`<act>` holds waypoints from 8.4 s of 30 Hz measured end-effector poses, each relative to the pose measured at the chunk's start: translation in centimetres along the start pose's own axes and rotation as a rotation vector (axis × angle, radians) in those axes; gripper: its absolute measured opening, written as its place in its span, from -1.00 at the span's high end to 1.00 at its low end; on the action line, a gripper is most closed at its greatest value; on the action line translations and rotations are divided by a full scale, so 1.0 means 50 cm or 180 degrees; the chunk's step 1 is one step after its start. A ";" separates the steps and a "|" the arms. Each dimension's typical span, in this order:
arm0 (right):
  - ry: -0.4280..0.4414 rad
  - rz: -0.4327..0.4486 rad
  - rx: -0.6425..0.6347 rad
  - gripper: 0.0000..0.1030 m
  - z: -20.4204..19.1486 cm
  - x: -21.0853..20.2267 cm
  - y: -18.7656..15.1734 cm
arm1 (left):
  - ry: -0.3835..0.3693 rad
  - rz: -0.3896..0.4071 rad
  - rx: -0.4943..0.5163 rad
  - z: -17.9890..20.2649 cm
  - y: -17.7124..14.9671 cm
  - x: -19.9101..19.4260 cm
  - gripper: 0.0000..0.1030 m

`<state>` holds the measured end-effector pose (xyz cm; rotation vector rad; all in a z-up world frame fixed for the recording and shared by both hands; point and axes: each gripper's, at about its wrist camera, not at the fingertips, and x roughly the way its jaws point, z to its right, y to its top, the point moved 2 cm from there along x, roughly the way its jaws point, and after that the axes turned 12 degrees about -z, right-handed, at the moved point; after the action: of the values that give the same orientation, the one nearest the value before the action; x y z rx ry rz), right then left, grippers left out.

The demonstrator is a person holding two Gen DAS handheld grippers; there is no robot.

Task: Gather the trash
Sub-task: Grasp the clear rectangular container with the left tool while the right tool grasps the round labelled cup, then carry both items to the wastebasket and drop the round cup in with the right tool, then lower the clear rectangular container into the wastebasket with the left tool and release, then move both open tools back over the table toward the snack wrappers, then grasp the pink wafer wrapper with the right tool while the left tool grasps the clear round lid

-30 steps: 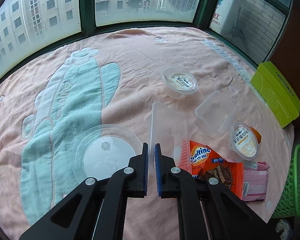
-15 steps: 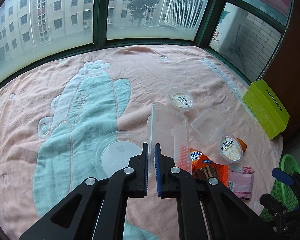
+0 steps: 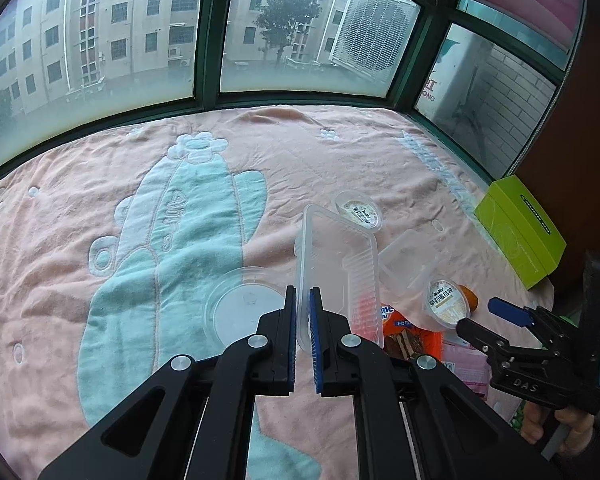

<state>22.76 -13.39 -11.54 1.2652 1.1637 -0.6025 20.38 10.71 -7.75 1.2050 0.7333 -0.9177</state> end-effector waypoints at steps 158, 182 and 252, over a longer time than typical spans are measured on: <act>-0.1058 0.1026 0.2189 -0.51 0.429 -0.493 -0.559 | -0.0981 -0.0321 0.1975 0.824 -0.264 -0.055 0.05; -0.0728 0.0882 0.1412 -0.61 0.301 -0.412 -0.406 | -0.0290 -0.0168 0.0808 0.466 -0.133 -0.041 -0.16; 0.0115 -0.0699 -0.1499 -0.59 -0.016 0.088 -0.081 | 0.0329 -0.0885 0.0720 -0.032 -0.006 0.195 -0.86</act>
<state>20.53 -12.68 -17.06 0.7567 1.3883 -0.4300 24.57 10.35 -16.70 1.3789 0.9142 -1.1996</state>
